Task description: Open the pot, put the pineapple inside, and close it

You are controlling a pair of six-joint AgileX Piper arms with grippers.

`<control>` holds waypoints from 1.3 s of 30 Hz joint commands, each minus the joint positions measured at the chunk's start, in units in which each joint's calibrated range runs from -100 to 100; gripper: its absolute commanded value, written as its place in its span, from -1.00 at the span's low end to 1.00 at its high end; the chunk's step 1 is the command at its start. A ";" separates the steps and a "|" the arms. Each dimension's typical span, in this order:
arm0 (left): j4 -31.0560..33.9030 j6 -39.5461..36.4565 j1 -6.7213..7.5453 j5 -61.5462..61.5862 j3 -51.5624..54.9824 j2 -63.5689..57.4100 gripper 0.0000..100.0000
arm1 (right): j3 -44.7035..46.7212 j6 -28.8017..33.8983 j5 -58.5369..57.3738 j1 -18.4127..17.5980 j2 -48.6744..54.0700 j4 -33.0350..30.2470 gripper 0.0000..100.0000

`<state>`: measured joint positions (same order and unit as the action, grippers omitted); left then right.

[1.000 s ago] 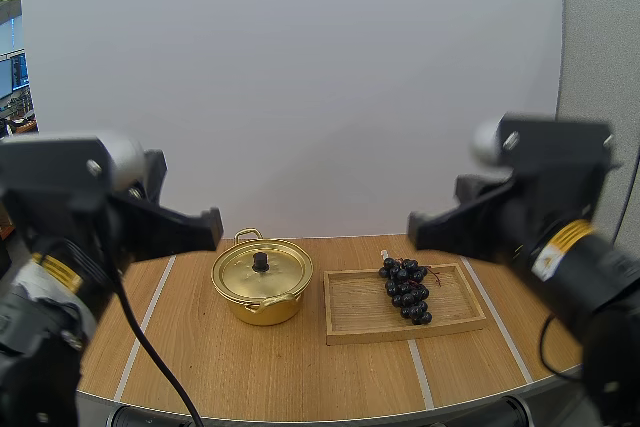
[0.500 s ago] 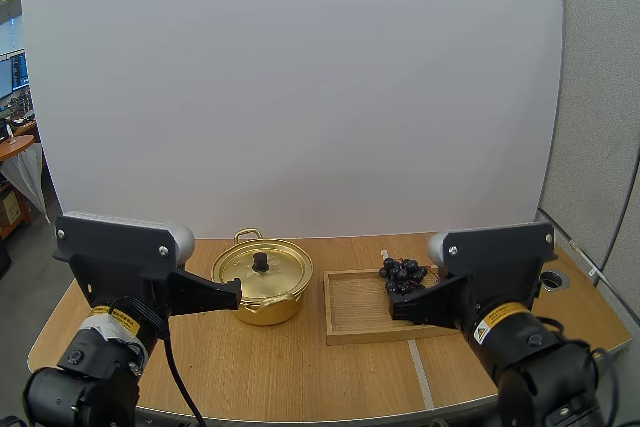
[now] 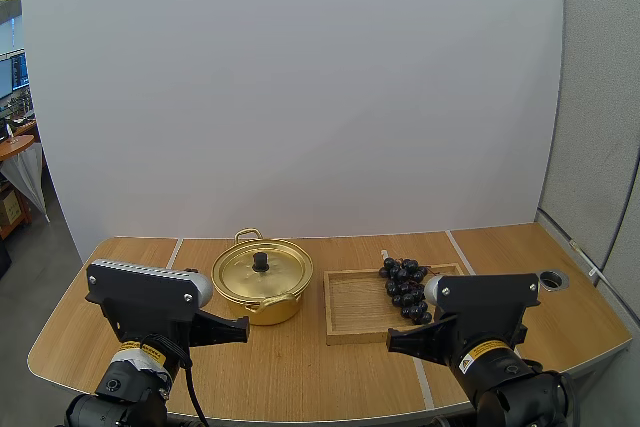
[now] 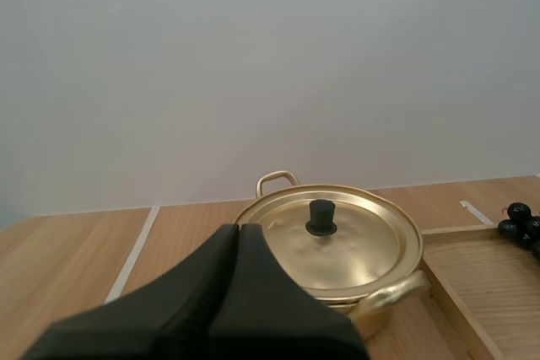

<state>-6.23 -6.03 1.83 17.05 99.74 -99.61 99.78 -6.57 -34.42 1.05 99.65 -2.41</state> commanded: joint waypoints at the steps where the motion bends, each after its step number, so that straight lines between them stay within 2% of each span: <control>1: 0.53 -3.58 -0.17 6.35 0.26 -0.39 -1.00 | 0.22 -0.54 3.33 0.26 0.35 -0.47 -1.00; 4: 0.53 -3.99 -0.17 13.24 0.26 -0.39 -1.00 | 0.22 -1.48 3.33 0.26 0.35 -0.61 -1.00; 33: 0.53 -4.34 -0.49 12.37 0.26 -0.39 -1.00 | 0.22 -2.80 3.33 0.26 0.35 -0.61 -1.00; 39: 0.53 -4.34 -1.97 12.37 0.26 -0.39 -1.00 | 0.22 -2.76 3.33 -0.22 0.35 -0.10 -1.00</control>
